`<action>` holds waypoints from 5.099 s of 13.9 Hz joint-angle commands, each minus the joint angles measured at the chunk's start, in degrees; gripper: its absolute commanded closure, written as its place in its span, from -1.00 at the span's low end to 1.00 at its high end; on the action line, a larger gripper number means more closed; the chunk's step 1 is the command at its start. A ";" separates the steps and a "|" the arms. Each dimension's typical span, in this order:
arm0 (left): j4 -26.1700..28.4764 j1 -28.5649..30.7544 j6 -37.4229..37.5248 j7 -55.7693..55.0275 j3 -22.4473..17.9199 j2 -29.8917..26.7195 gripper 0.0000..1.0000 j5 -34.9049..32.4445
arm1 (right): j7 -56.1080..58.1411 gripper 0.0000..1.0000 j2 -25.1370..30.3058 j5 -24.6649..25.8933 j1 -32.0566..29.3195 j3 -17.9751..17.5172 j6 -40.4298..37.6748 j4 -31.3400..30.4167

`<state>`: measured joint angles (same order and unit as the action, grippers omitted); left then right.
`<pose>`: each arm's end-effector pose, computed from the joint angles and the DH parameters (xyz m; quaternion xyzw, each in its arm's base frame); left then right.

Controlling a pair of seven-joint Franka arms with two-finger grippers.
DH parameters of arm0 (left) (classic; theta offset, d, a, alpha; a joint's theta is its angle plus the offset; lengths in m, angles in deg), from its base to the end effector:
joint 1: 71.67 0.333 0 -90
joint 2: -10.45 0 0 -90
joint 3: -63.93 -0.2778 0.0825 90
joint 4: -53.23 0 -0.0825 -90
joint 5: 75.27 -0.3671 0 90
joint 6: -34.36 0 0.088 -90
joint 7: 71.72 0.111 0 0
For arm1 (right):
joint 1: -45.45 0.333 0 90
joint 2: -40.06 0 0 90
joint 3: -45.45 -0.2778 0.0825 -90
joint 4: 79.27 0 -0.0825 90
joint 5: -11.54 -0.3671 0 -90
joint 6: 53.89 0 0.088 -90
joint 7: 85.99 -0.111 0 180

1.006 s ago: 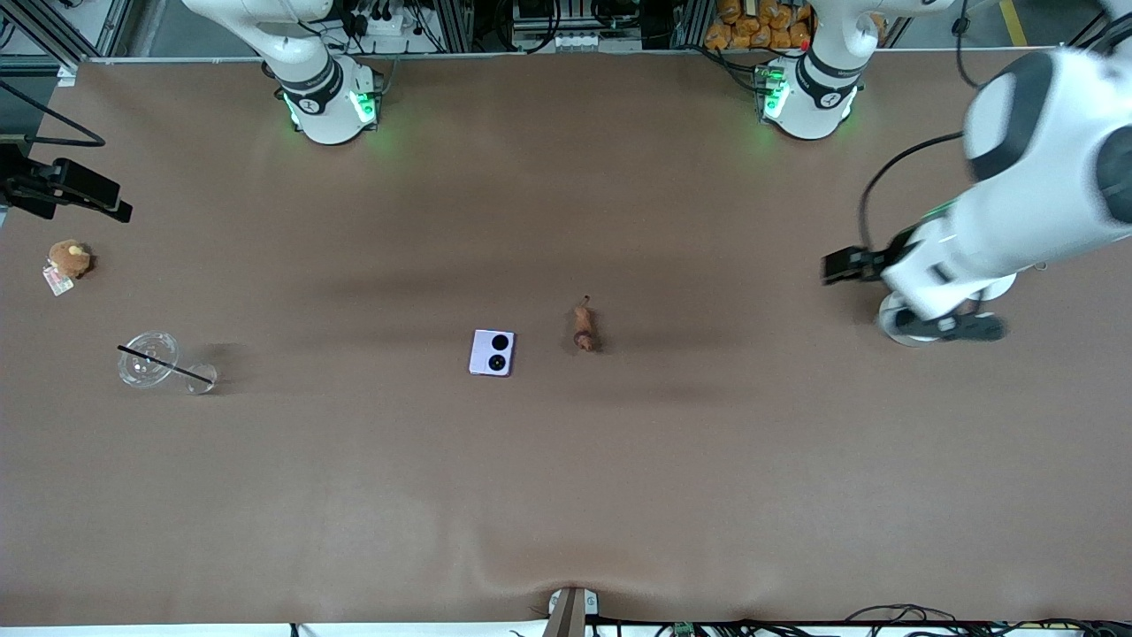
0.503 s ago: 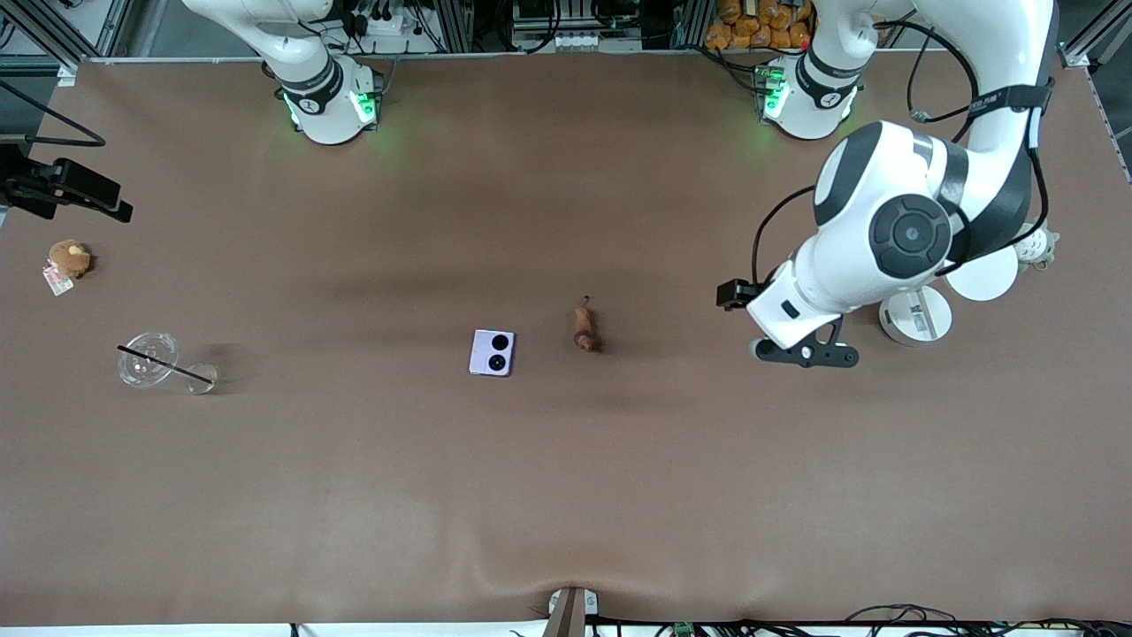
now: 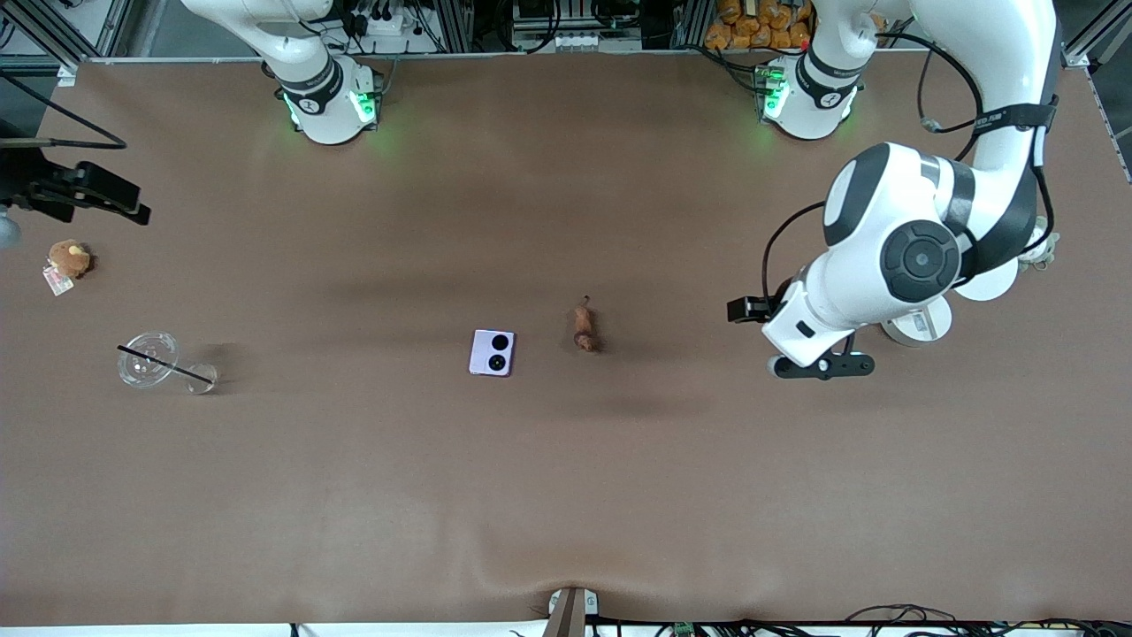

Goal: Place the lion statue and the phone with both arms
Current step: 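Reach the left gripper across the table to the brown lion statue, then grasp the lion statue with the left gripper while the right gripper reaches the phone, then carry the statue toward the white cup while the right gripper grasps the phone, then set the statue beside the white cup while the right gripper carries the phone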

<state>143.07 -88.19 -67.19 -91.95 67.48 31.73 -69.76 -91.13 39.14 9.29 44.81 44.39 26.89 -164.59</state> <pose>0.5791 -0.2169 0.3835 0.9948 0.0161 -0.0977 0.0254 0.5248 0.0086 0.5971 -0.9979 0.0389 0.0485 0.0173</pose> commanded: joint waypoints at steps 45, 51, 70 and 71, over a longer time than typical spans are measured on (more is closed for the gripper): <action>27.63 5.78 -32.27 11.50 -6.28 -4.21 1.00 -8.59 | -28.43 -1.00 -38.26 0.31 34.39 0.36 39.63 -0.02; 37.86 10.10 -40.72 16.45 -5.40 -5.56 1.00 -8.59 | -34.85 -1.00 -43.01 0.31 33.51 0.54 43.76 -0.11; 36.55 10.72 -43.14 20.58 -5.57 -1.49 -1.00 -8.59 | -36.43 -1.00 -46.00 0.67 32.81 0.63 48.25 -1.42; 34.63 10.72 -39.55 20.49 -5.57 -2.55 -1.00 -8.59 | -36.43 -1.00 -46.00 0.67 32.81 0.63 48.34 -1.51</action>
<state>179.63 -78.22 -112.22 -71.90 61.49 32.40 -77.16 -126.21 -6.74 9.14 78.16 45.57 74.40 -165.99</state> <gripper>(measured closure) 0.013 0.000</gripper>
